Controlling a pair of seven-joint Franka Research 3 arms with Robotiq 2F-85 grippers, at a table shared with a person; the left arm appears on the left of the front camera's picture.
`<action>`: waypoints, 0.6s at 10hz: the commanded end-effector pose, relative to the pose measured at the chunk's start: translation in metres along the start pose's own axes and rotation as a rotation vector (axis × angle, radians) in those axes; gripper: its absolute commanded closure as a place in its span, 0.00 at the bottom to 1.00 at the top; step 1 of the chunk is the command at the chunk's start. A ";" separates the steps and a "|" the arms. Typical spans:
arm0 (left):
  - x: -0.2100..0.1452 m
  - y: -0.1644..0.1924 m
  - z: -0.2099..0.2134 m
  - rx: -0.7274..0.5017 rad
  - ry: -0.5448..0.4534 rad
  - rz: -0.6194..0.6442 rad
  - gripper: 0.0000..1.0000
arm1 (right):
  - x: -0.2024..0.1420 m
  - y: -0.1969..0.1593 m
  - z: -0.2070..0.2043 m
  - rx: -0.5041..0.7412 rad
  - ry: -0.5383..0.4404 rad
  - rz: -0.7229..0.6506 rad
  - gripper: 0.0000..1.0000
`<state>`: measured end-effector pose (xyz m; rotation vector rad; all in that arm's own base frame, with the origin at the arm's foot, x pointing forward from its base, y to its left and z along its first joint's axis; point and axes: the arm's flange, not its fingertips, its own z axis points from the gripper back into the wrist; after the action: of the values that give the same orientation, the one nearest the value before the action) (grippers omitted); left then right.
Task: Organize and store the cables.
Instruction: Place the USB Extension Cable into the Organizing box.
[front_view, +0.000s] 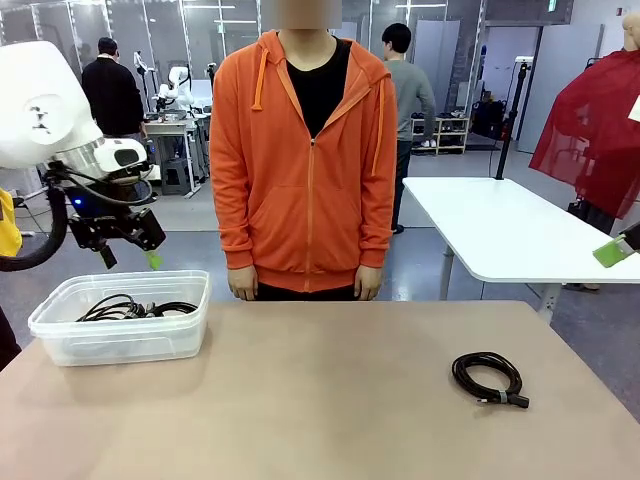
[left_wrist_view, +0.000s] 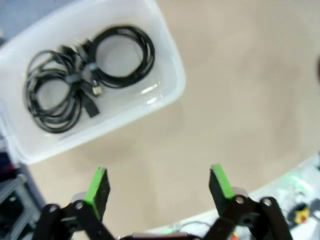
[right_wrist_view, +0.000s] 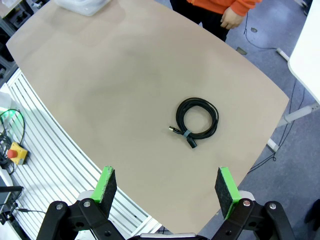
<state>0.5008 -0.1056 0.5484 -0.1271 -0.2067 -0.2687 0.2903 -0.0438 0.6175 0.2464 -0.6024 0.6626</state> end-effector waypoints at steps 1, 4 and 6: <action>-0.038 -0.009 0.015 0.018 -0.069 -0.104 0.00 | 0.000 0.000 0.000 -0.004 0.003 0.004 0.00; -0.082 -0.022 0.036 0.008 -0.163 -0.293 0.00 | 0.000 0.000 0.000 -0.004 0.003 0.004 0.00; -0.102 -0.016 0.049 -0.013 -0.205 -0.358 0.00 | 0.000 0.000 0.000 -0.004 0.003 0.004 0.00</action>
<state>0.4000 -0.1015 0.5814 -0.0899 -0.3916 -0.5820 0.2903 -0.0438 0.6175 0.2464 -0.6024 0.6628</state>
